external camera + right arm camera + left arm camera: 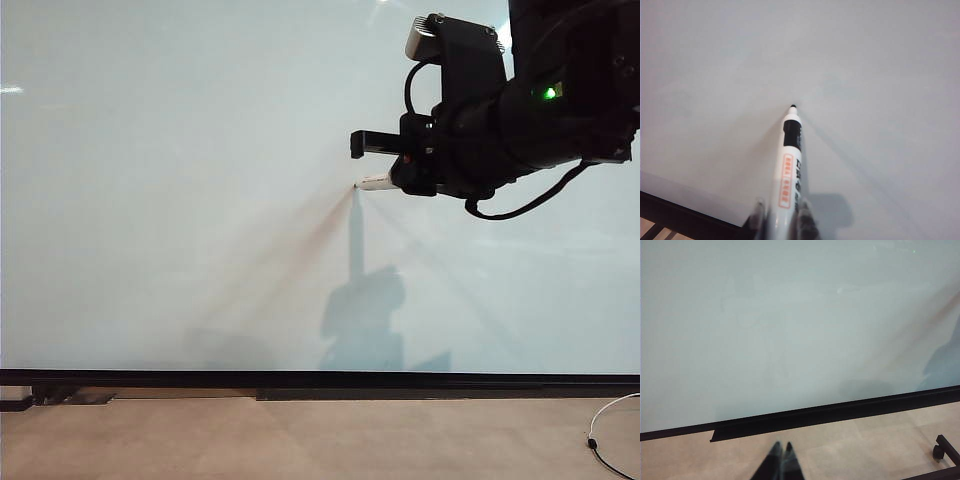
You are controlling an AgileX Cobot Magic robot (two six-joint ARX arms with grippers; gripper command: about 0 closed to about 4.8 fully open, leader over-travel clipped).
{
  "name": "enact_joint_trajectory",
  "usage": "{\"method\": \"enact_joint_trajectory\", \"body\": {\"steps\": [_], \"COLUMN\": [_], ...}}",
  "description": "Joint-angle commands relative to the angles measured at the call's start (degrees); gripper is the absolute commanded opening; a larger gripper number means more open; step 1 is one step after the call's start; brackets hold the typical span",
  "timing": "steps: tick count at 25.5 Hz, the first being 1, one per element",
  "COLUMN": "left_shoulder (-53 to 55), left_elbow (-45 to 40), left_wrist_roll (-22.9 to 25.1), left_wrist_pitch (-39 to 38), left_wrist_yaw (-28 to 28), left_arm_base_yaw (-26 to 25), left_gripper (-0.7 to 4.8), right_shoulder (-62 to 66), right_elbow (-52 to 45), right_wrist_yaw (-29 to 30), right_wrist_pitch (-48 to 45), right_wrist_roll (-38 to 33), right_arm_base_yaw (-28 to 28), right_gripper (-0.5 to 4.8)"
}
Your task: Pick up the pen on the shelf to the right of the whiteboard and draw a straight line.
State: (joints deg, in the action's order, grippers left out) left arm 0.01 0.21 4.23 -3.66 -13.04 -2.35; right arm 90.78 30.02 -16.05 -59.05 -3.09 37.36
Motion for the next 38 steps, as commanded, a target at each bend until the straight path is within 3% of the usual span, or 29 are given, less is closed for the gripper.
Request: {"method": "enact_joint_trajectory", "body": {"steps": [1, 29, 38], "left_shoulder": [0.0, 0.0, 0.0], "left_elbow": [0.2, 0.2, 0.2], "left_wrist_roll": [-0.2, -0.15, -0.11], "left_wrist_pitch": [0.76, 0.74, 0.74], "left_wrist_yaw": [-0.31, -1.33, -1.33], "left_arm_base_yaw": [0.04, 0.04, 0.04], "left_gripper": [-0.05, -0.05, -0.05], "right_shoulder": [-0.09, -6.34, -6.51], "right_elbow": [0.17, -5.05, -5.03], "right_wrist_yaw": [-0.96, -7.98, -2.45], "right_wrist_pitch": [0.09, 0.46, 0.13], "right_wrist_roll": [0.37, 5.05, 3.48], "right_arm_base_yaw": [-1.05, -1.7, -1.84], "right_gripper": [-0.05, -0.05, -0.04]}}
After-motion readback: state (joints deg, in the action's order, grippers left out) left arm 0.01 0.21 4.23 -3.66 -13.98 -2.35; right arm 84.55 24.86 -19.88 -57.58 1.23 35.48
